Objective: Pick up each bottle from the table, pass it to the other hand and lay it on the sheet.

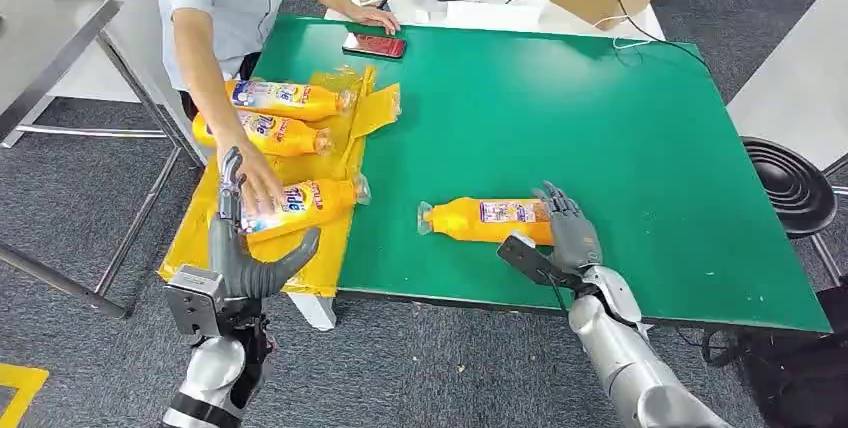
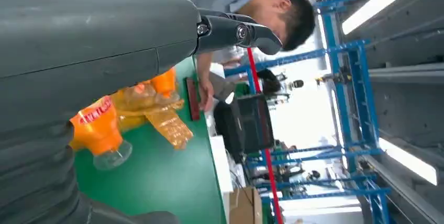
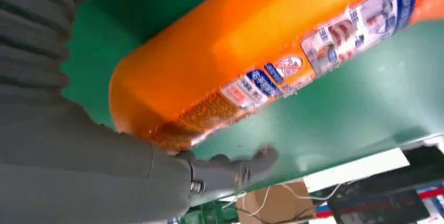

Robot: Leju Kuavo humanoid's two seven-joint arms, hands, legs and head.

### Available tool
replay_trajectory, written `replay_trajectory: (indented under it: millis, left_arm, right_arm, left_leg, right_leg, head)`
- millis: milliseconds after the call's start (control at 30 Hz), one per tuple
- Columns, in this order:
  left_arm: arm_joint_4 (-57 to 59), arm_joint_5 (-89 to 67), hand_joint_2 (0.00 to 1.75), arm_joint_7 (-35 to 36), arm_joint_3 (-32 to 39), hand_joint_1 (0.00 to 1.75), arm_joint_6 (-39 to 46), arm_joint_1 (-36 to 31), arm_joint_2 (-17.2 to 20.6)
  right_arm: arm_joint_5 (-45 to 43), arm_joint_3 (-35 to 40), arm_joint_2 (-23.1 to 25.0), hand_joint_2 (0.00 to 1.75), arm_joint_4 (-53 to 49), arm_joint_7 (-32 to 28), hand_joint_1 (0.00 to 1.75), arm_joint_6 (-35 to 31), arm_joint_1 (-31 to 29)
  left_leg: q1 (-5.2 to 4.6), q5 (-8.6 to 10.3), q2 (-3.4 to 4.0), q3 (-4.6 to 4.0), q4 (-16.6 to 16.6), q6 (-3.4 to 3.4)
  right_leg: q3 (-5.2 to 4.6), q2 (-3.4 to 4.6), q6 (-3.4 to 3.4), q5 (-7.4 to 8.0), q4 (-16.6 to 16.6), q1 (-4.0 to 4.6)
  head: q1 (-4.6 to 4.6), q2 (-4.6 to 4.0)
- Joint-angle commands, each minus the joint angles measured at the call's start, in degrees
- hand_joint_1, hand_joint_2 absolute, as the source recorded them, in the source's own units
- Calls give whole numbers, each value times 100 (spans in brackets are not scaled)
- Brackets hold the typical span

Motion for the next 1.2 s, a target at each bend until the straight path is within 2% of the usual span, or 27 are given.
replay_trajectory:
  millis: [33, 100, 200, 433, 600, 700, 867, 967, 1033, 1200]
  left_arm:
    - [245, 112, 175, 21, -197, 0, -102, -244, 71]
    - [251, 200, 175, 43, -217, 0, -186, -258, 80]
    - [260, 199, 175, 42, -232, 0, -174, -278, 66]
    - [259, 199, 175, 42, -233, 0, -173, -285, 62]
    - [281, 192, 175, 104, -218, 0, -180, -320, 31]
    - [372, 241, 175, 155, -241, 0, -249, -405, 3]
    - [640, 333, 175, 132, -363, 0, -368, -644, -34]
    - [719, 431, 175, 94, -348, 0, -339, -786, -39]
    - [684, 463, 175, 83, -321, 0, -325, -819, -13]
    - [717, 505, 175, 108, -326, 0, -336, -838, -14]
  right_arm:
    - [-53, -98, 116, 175, 639, -52, 0, 111, -181]
    - [-31, -64, 87, 175, 658, 13, 0, 127, -197]
    - [258, 76, 17, 175, 716, 338, 0, -211, -226]
    - [258, 75, 2, 175, 723, 340, 0, -197, -234]
    - [1264, 521, -131, 175, 1005, 1561, 0, -457, -463]
    - [1688, 693, -208, 175, 1171, 1855, 0, -471, -596]
    - [2038, 912, -277, 175, 1480, 1762, 0, -236, -713]
    - [2416, 1184, -291, 175, 1616, 1952, 0, -4, -733]
    - [2512, 1233, -297, 175, 1614, 1973, 0, -89, -704]
    - [2409, 1121, -238, 175, 1639, 1867, 0, 48, -710]
  left_leg:
    - [3, -6, 0, 19, -4, -6]
    - [5, -7, 3, 24, -3, -7]
    - [3, -2, 2, 17, -4, -5]
    - [3, -8, 1, 33, -4, -6]
    - [3, -8, 3, 33, -4, -6]
    - [1, -1, -11, 19, -1, -4]
    - [1, -2, -19, 31, -4, -5]
    - [3, -1, -17, 31, -5, -5]
    - [5, -1, -8, 38, -4, -4]
    - [5, 3, -18, 67, -9, -6]
  right_leg:
    - [20, -7, -9, -6, -5, 5]
    - [24, -7, -10, -7, -5, 7]
    - [16, -9, -7, -3, -5, 5]
    - [33, -12, -10, -11, -6, 6]
    - [34, -9, -10, -9, -6, 6]
    - [22, -17, -7, -5, -4, 3]
    - [37, -28, -10, -10, -6, 3]
    - [37, -25, -9, -7, -9, 4]
    - [40, -16, -7, -4, -10, 6]
    - [69, -31, -12, -5, -16, 7]
  head:
    - [0, 0]
    - [0, 0]
    - [0, 0]
    - [0, 0]
    - [0, 0]
    - [2, 0]
    - [0, 0]
    - [0, 0]
    - [0, 0]
    - [0, 0]
